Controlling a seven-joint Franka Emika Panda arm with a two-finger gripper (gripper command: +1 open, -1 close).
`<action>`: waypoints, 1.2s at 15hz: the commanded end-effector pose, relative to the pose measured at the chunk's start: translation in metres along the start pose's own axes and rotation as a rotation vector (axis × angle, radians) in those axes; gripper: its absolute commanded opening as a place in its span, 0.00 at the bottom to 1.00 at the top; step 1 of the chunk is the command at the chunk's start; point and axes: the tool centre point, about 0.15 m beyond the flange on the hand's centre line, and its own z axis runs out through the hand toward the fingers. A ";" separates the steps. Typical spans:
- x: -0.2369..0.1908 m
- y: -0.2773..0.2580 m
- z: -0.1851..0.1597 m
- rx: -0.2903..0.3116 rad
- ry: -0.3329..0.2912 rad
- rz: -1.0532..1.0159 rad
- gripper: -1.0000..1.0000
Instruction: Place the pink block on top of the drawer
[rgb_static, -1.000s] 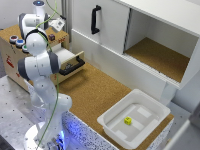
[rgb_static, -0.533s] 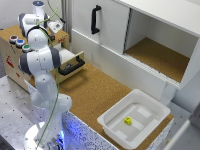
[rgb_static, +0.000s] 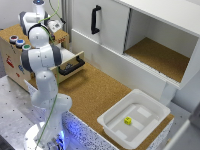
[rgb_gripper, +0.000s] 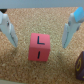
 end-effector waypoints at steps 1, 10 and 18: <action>0.018 0.018 -0.001 0.054 -0.111 0.013 1.00; 0.000 0.027 -0.080 -0.003 -0.119 -0.084 1.00; 0.007 0.124 -0.080 0.060 -0.286 -0.139 1.00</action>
